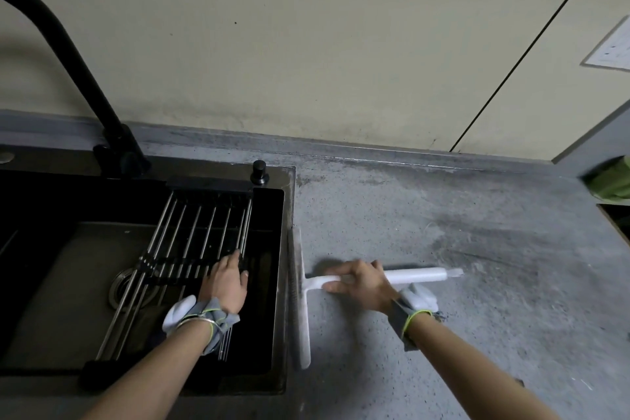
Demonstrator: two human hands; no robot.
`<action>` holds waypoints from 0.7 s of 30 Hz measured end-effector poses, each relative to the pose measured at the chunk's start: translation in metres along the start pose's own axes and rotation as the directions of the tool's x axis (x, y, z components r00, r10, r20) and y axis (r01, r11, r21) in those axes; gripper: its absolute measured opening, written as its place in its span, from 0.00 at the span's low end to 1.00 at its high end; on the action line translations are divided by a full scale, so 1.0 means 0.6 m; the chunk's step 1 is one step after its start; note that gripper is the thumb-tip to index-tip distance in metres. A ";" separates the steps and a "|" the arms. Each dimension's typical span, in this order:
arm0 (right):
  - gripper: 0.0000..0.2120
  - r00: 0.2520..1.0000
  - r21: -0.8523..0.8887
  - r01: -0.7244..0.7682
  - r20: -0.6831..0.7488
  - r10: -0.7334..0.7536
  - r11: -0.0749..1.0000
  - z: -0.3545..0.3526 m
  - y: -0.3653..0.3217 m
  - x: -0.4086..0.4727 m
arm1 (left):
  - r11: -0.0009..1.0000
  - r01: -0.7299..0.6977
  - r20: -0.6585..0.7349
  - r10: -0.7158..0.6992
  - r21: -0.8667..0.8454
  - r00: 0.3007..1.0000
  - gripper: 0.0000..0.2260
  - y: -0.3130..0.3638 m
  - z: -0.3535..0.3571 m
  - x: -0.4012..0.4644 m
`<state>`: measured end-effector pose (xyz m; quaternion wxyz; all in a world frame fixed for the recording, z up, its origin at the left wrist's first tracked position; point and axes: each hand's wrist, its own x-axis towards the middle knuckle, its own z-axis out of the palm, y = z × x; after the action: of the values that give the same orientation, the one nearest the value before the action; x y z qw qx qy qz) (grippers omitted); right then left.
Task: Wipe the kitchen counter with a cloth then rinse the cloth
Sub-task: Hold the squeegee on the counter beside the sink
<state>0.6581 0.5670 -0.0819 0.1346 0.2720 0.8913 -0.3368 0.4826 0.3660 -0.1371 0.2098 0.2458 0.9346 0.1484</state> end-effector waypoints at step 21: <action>0.16 0.987 -0.093 -0.148 -0.083 0.140 0.985 -0.137 0.088 0.037 | 0.950 -0.043 0.115 0.007 0.310 0.993 0.21 0.031 -0.027 0.047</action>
<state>0.6657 0.6641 -0.0588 0.1378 0.3414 0.8894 -0.2711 0.4601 0.3934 -0.1249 0.2185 0.2956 0.9299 -0.0125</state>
